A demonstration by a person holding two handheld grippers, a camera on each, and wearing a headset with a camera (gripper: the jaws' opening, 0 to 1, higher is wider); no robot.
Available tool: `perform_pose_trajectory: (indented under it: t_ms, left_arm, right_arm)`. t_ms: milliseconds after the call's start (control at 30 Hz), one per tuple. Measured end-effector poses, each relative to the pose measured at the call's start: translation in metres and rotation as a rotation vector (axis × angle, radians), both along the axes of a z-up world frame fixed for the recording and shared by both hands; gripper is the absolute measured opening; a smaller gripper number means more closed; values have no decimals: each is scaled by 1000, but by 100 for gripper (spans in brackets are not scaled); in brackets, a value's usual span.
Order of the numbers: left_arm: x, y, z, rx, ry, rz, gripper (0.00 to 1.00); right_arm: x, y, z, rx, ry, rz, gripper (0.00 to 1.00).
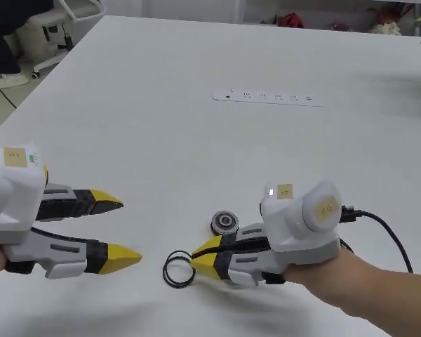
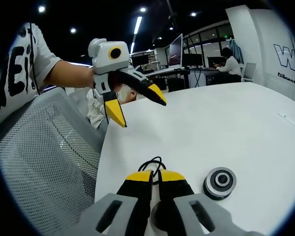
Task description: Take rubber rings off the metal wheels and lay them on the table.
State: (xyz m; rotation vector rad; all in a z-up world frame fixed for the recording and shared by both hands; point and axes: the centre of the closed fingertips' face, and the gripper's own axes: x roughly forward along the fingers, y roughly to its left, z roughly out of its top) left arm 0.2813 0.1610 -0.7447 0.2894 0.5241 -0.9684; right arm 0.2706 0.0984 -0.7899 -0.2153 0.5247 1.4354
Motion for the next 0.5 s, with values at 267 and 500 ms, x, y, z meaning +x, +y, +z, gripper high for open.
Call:
perform_pose_trajectory:
  t_ms: [267, 500]
  left_arm:
    - [0, -1, 0, 2, 3, -3, 53]
    - [0, -2, -1, 14, 2, -12, 53]
  right_arm:
    - [1, -1, -1, -5, -7, 1, 4]
    - [2, -2, 0, -2, -11, -3, 6]
